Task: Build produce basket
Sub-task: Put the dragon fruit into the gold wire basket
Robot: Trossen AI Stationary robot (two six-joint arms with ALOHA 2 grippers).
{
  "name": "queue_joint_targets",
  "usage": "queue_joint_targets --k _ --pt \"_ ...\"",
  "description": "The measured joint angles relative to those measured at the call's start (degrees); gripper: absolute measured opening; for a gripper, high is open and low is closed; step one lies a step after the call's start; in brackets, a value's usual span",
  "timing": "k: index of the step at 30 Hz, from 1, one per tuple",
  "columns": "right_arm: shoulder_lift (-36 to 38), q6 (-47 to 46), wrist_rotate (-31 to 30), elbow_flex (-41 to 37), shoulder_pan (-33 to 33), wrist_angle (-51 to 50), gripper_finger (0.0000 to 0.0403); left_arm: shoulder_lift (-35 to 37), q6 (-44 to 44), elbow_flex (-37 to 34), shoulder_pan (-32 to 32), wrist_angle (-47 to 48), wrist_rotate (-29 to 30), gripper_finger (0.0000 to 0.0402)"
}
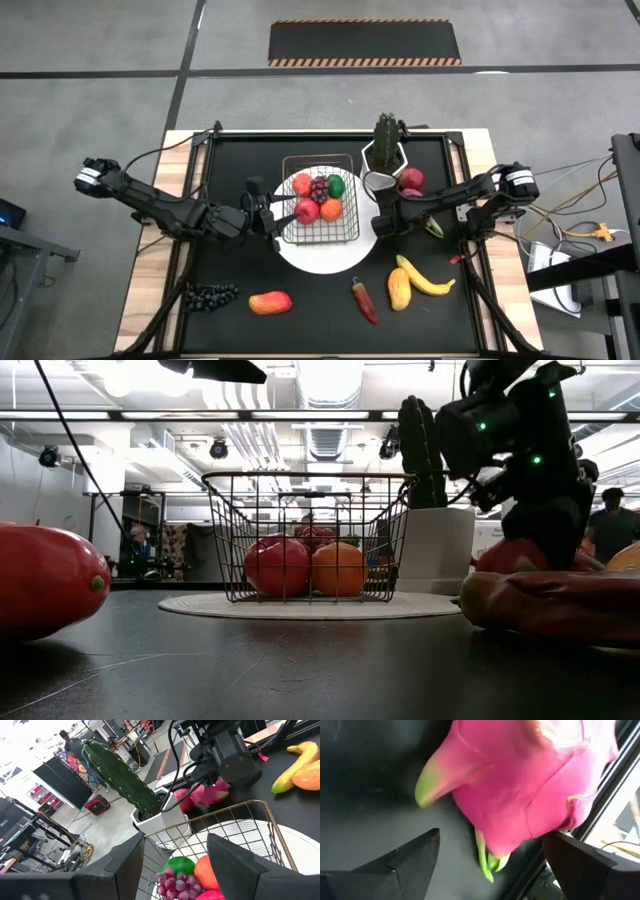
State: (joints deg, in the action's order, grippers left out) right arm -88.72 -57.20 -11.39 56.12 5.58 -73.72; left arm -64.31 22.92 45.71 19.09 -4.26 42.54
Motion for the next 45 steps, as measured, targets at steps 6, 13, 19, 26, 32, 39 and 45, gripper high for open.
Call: queue_joint_targets --k 6,13,19,26,32,39,45 --pt "3.2 -1.97 0.87 3.17 0.0 -6.99 0.0337 -0.03 1.62 0.22 -0.02 -0.19 0.0 0.0199" --pt "7.83 2.91 -3.02 5.08 -0.67 -5.3 0.0354 0.36 1.99 0.08 -0.11 -1.11 -0.02 0.0198" --pt "9.6 10.73 -3.09 2.05 -3.19 1.58 0.0352 0.36 1.95 -0.01 -0.22 -1.16 -0.02 0.0198" --pt "8.0 14.78 -2.77 -0.91 -6.64 4.44 0.0352 0.36 1.88 -0.01 -0.24 -1.28 -0.02 0.0198" --pt "7.67 17.46 -3.53 -2.95 -7.5 8.41 0.0352 0.36 1.84 -0.11 -0.35 -1.28 -0.07 0.0198" --pt "7.67 23.87 -0.45 -3.06 -7.4 12.71 0.0316 0.36 1.71 -0.13 -0.35 -1.33 -0.07 0.0198" --pt "7.7 28.87 1.8 -3.09 -6.71 16.78 0.0234 0.36 1.73 -0.13 -0.33 -1.78 -0.24 0.0198"
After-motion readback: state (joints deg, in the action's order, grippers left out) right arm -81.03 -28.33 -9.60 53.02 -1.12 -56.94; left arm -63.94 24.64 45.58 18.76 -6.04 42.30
